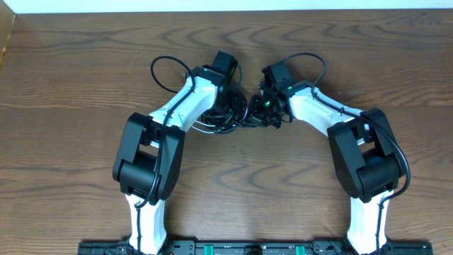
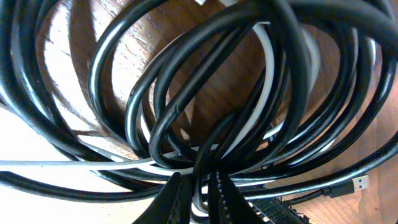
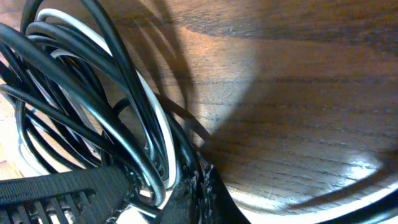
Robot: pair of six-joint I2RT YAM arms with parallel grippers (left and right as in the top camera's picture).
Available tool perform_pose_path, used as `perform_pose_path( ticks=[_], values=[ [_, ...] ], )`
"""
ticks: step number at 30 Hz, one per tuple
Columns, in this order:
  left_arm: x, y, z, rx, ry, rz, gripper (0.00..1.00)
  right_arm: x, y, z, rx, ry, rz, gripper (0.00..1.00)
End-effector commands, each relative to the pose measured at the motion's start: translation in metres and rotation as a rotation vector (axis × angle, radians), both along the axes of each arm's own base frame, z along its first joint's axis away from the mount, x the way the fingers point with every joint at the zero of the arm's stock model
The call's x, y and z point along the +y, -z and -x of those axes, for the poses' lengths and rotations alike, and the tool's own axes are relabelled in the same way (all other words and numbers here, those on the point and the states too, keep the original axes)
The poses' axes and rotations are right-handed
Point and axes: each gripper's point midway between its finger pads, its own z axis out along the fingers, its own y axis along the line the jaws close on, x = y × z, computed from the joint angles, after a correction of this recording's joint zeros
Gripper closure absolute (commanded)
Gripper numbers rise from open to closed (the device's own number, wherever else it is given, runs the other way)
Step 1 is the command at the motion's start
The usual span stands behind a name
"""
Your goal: Untangle cables
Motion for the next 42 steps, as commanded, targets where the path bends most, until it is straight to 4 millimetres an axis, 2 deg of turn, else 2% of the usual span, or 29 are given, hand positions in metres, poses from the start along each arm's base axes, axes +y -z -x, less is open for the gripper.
perform_pose_path(
  ticks=[1, 17, 25, 28, 32, 37, 42],
  values=[
    [0.002, 0.010, -0.001, 0.006, -0.005, -0.024, 0.85, -0.014, 0.025, 0.011, 0.036, 0.011, 0.085, 0.98],
    [0.005, 0.012, -0.001, 0.001, -0.007, -0.042, 0.86, -0.015, 0.026, 0.011, 0.033, 0.013, 0.091, 0.98],
    [-0.003, 0.013, 0.002, -0.022, 0.022, -0.071, 0.86, -0.015, 0.026, 0.011, 0.033, 0.013, 0.091, 0.98],
    [-0.005, 0.013, 0.000, -0.031, 0.022, -0.066, 0.92, -0.015, 0.026, 0.011, 0.033, 0.013, 0.092, 0.99],
    [-0.006, 0.013, 0.001, -0.023, 0.022, -0.062, 0.92, -0.015, 0.026, 0.011, 0.033, 0.014, 0.092, 0.99],
    [-0.014, 0.010, 0.007, 0.008, 0.028, -0.001, 0.93, -0.015, 0.026, 0.011, 0.033, 0.012, 0.091, 0.99],
    [-0.025, 0.001, 0.010, 0.066, 0.020, 0.137, 0.92, -0.015, 0.026, 0.011, 0.033, 0.012, 0.092, 0.99]
  ],
)
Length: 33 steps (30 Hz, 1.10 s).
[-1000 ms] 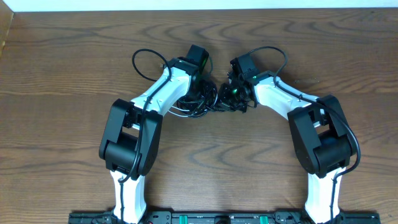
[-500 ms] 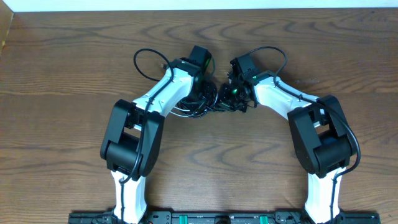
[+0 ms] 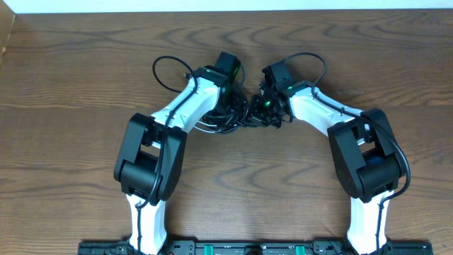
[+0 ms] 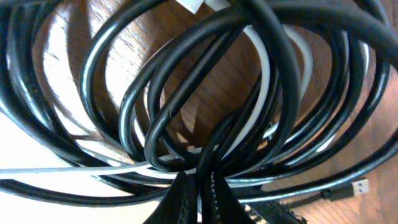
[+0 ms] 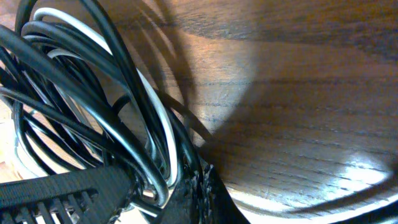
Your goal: Untangle cables
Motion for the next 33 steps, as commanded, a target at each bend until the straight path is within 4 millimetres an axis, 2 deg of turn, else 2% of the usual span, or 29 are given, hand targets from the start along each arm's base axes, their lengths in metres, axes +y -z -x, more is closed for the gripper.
perform_pose_path(
  ticks=[1, 15, 19, 26, 30, 33],
  values=[
    [-0.021, -0.001, 0.012, 0.096, 0.007, 0.164, 0.92, -0.014, 0.025, 0.012, 0.035, 0.010, 0.087, 0.99],
    [-0.029, -0.032, 0.007, 0.166, 0.009, 0.475, 0.93, -0.013, 0.025, 0.012, 0.035, 0.009, 0.087, 0.99],
    [-0.025, -0.035, 0.004, 0.163, 0.005, 0.497, 0.93, -0.013, 0.025, 0.012, 0.035, 0.009, 0.087, 0.99],
    [-0.020, -0.055, -0.002, 0.157, 0.027, 0.652, 0.93, -0.013, 0.025, 0.012, 0.034, 0.009, 0.086, 0.99],
    [-0.010, -0.051, -0.004, 0.117, 0.065, 0.625, 0.93, -0.014, 0.025, 0.011, 0.033, 0.010, 0.090, 0.99],
    [0.002, -0.031, 0.008, 0.157, 0.049, 0.470, 0.91, -0.014, 0.026, 0.011, 0.031, 0.011, 0.094, 0.99]
  ],
)
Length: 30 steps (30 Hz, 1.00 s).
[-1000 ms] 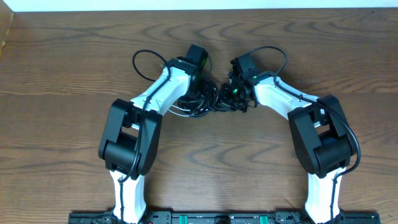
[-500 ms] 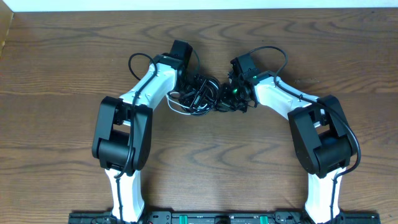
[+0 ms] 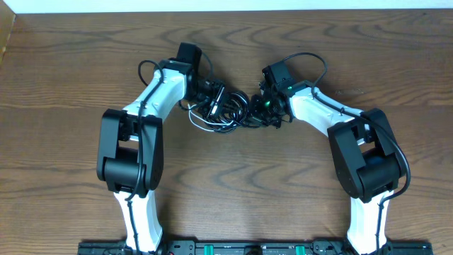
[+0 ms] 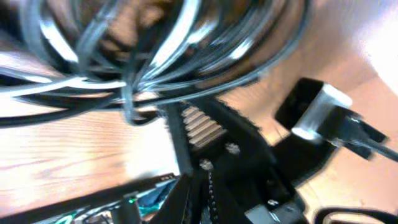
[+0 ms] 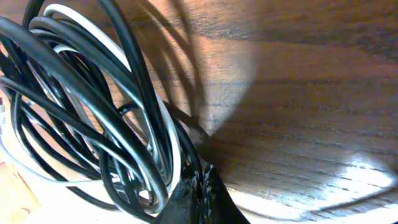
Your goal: Untangle cables
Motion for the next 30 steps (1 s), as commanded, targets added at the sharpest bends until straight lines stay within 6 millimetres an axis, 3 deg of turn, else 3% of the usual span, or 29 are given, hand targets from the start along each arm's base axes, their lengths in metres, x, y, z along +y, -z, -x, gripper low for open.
perform_pose_path(
  ticks=[1, 2, 4, 6, 10, 16, 19, 26, 30],
  values=[
    [0.009, 0.025, 0.011, 0.002, 0.044, -0.147, 0.83, -0.015, 0.026, 0.011, 0.031, 0.012, 0.094, 0.99],
    [0.010, 0.029, 0.011, 0.000, 0.043, -0.180, 0.73, -0.015, 0.026, 0.011, 0.031, 0.012, 0.094, 0.99],
    [0.014, 0.036, 0.012, 0.007, 0.026, -0.249, 0.71, -0.015, 0.026, 0.011, 0.031, 0.012, 0.094, 0.99],
    [0.015, 0.042, 0.012, 0.023, -0.001, -0.311, 0.59, -0.015, 0.026, 0.011, 0.032, 0.012, 0.094, 0.99],
    [0.014, 0.049, 0.015, 0.040, -0.031, -0.386, 0.53, -0.015, 0.026, 0.011, 0.032, 0.012, 0.094, 0.99],
    [0.010, 0.056, 0.016, 0.016, -0.043, -0.478, 0.54, -0.015, 0.026, 0.011, 0.032, 0.012, 0.094, 0.99],
    [0.009, 0.056, 0.013, 0.006, -0.056, -0.480, 0.64, -0.015, 0.026, 0.011, 0.032, 0.012, 0.094, 0.99],
    [0.012, 0.059, 0.009, -0.015, -0.067, -0.518, 0.67, -0.015, 0.026, 0.011, 0.032, 0.012, 0.094, 0.99],
    [0.012, 0.059, 0.009, -0.022, -0.065, -0.531, 0.76, -0.015, 0.026, 0.011, 0.032, 0.012, 0.094, 0.99]
  ],
)
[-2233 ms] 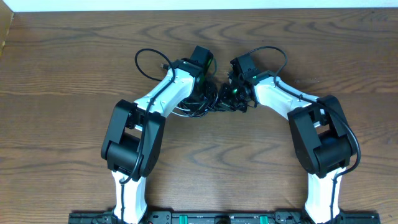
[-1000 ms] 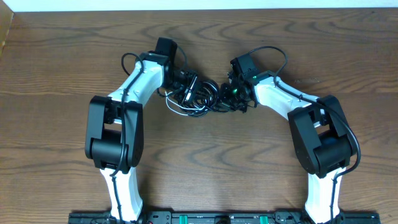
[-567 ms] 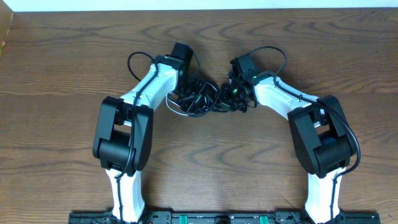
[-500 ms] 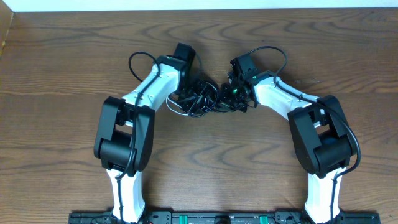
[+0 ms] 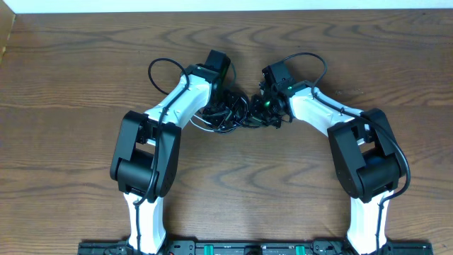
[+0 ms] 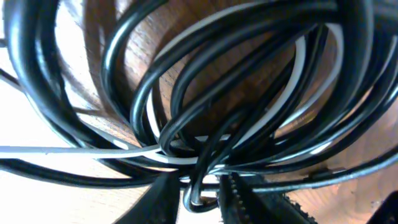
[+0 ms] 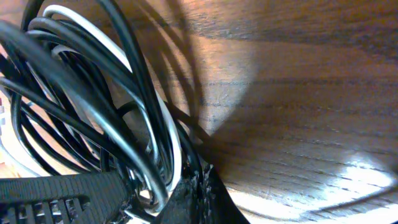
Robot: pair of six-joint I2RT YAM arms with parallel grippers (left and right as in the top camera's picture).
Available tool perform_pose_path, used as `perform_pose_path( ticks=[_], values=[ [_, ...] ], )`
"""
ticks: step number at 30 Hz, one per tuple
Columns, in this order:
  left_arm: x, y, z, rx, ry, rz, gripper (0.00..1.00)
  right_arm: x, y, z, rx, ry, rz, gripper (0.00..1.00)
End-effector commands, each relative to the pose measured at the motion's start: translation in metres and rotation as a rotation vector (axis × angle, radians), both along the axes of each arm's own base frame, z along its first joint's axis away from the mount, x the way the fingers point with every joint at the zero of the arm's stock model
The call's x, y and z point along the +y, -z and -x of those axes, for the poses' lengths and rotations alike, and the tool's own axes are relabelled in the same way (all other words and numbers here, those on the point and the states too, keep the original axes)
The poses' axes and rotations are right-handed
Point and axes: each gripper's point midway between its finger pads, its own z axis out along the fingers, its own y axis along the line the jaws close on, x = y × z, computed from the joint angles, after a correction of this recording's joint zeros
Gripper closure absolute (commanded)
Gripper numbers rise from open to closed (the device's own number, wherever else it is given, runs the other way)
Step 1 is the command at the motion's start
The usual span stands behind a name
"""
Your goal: Untangle cables
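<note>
A tangle of black cables [image 5: 230, 112] with one thin white cable [image 6: 74, 150] lies on the wooden table between both arms. My left gripper [image 5: 219, 95] sits at the tangle's left side. In the left wrist view the left gripper [image 6: 199, 198] is open, with a bent black cable loop [image 6: 198, 186] lying loose between the fingers. My right gripper [image 5: 264, 108] is at the tangle's right edge. Seen from the right wrist, the right gripper [image 7: 198, 186] is shut on a black cable running along the table, and coils of black and white cable [image 7: 163, 118] rise to its left.
The wooden table [image 5: 226, 184] spreads all around. Each arm's own black lead arcs above it, left lead [image 5: 157, 71] and right lead [image 5: 315, 60]. A ribbed black finger [image 7: 56, 198] of the left gripper shows in the right wrist view. A light brown edge [image 5: 6, 35] sits far left.
My left gripper was shut and off to the left with the cables drawn out that way. It is now back over the tangle, open round a black loop. The right gripper has not moved.
Both grippers were shut in the tangle at the first two moments, barely moving. Then the left arm stood further left, still shut, with the bundle stretched toward it. Now the left gripper is back at the tangle and open, and the right still grips.
</note>
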Motion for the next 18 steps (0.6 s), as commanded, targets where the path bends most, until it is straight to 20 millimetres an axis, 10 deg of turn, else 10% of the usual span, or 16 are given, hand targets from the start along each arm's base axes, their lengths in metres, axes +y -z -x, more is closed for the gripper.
perform_pose_path(
  ticks=[1, 18],
  values=[
    [0.0065, 0.0106, 0.0008, 0.003, -0.007, -0.058, 0.76, -0.0147, 0.0260, 0.0111, 0.033, 0.012, 0.093, 0.99],
    [0.0111, 0.0123, -0.0016, -0.011, -0.010, -0.088, 0.76, -0.0147, 0.0260, 0.0111, 0.032, 0.012, 0.093, 0.98]
  ],
)
